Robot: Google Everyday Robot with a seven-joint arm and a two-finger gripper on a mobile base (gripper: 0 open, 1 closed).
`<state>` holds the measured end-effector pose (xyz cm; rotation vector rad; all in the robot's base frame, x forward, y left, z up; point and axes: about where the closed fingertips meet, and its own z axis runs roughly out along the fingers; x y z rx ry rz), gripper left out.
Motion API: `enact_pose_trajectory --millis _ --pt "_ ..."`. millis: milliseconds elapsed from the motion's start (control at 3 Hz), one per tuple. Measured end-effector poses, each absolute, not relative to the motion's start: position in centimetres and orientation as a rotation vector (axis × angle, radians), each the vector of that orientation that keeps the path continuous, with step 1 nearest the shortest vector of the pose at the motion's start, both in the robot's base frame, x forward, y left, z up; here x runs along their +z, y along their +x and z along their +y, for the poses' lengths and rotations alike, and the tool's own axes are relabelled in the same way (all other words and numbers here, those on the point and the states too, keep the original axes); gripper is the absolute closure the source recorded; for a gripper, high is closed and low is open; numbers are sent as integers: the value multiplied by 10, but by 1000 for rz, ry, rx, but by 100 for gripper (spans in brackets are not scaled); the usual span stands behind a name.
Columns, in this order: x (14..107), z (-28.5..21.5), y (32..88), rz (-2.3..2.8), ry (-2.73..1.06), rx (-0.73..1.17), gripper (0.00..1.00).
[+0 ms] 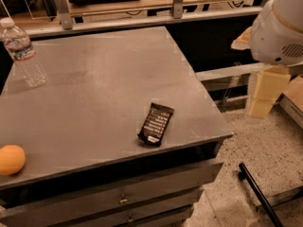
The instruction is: Move rxbar chocolate near orange
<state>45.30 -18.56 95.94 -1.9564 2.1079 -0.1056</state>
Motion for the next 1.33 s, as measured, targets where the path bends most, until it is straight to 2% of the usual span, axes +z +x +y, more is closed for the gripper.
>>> enact_pose_trajectory --millis 667,1333 --pt "909 -87 484 1704 -2469 -159 0" --pt "907 -78 485 1615 -2527 -161 0"
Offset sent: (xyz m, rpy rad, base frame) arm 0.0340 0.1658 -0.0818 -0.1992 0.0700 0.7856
